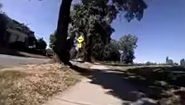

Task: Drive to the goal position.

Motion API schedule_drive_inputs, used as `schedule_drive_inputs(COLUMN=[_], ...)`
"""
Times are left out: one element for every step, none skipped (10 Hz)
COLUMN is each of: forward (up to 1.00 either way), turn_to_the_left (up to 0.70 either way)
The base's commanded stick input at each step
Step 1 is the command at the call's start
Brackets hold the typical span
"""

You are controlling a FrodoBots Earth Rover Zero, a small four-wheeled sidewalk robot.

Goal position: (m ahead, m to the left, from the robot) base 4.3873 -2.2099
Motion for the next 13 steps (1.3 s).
schedule_drive_inputs(forward=[0.85,0.85,0.85,0.85,0.85,0.85,0.85,0.85,0.85,0.85,0.85,0.85,0.85], turn_to_the_left=[-0.34,-0.34,-0.34,-0.34,-0.34,-0.32,-0.23,-0.13,-0.03,0.00,0.00,0.00,0.00])
